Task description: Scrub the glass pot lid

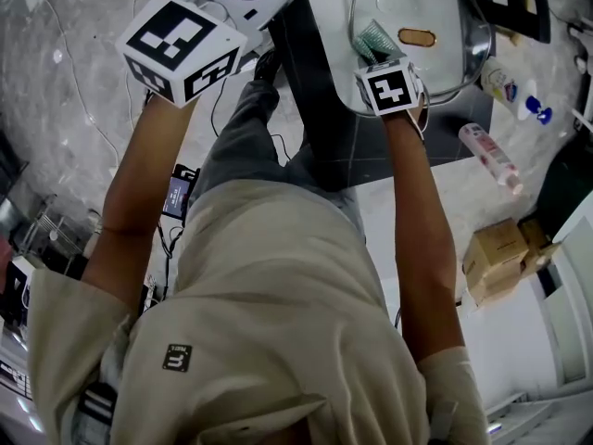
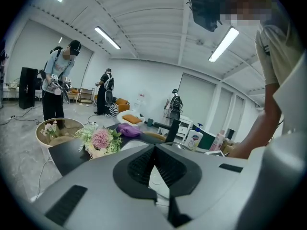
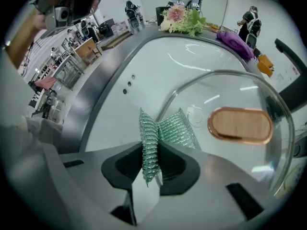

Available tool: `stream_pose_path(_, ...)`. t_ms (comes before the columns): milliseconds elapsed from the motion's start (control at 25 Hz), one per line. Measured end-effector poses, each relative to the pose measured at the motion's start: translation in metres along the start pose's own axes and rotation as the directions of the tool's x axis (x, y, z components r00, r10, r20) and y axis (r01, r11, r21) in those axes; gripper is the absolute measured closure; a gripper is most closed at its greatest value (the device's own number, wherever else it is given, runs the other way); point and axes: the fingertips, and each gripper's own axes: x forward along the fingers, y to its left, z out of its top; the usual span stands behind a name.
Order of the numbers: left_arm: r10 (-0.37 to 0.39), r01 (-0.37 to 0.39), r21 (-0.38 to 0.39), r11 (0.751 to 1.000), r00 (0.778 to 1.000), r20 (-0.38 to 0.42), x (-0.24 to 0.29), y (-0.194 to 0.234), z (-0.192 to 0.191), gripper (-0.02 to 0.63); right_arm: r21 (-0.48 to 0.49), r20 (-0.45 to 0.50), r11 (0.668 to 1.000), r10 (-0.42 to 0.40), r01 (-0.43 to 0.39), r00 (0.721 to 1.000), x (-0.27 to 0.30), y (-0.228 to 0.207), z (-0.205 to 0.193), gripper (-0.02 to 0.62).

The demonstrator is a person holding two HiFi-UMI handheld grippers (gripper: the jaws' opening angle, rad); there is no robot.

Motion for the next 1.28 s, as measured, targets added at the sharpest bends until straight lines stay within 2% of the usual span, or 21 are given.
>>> stream_pose_path(320, -0.051, 0.051, 0.037, 0.998, 0.999, 0.0, 0.002, -0.026, 0.024, 0.591, 0.121, -0.04, 0.992, -0.026, 0.031, 0.999, -0.033, -0.016, -0.058, 0.508)
stream_pose_path(520, -0.086, 0.085, 0.074, 0.994, 0.996, -0.002, 0.008, -0.044, 0.046, 0.591, 0.21, 0.011, 0.975, -0.078, 0.074, 0.997, -0.054, -0.039, -0.074, 0.508)
stream_pose_path(720, -0.116, 0.116, 0.107, 0.987, 0.993, -0.005, 0.006, -0.067, 0.064, 0.591, 0.276, 0.031, 0.94, -0.216, 0.199, 0.976, -0.085, -0.068, -0.083, 0.508)
stream_pose_path(920, -0.142, 0.141, 0.137, 0.98, 0.99, -0.005, 0.001, -0.088, 0.08, 0.591, 0.393, 0.079, 0.895, -0.26, 0.21, 0.962, -0.118, -0.078, -0.091, 0.508)
stream_pose_path(1000, -0.152, 0.151, 0.152, 0.977, 0.988, -0.006, -0.002, -0.096, 0.087, 0.591, 0.43, 0.13, 0.876, -0.298, 0.217, 0.946, -0.14, -0.083, -0.086, 0.508)
stream_pose_path(1120, -0.166, 0.165, 0.174, 0.971, 0.986, -0.009, -0.008, -0.106, 0.097, 0.591, 0.495, 0.24, 0.847, -0.35, 0.196, 0.906, -0.183, -0.088, -0.074, 0.508)
stream_pose_path(1200, -0.176, 0.175, 0.19, 0.966, 0.984, -0.01, -0.011, -0.112, 0.104, 0.591, 0.531, 0.323, 0.83, -0.383, 0.168, 0.866, -0.217, -0.087, -0.064, 0.508)
stream_pose_path(1280, -0.186, 0.184, 0.209, 0.96, 0.982, -0.01, -0.015, -0.119, 0.11, 0.591, 0.559, 0.408, 0.817, -0.419, 0.141, 0.812, -0.256, -0.085, -0.054, 0.508)
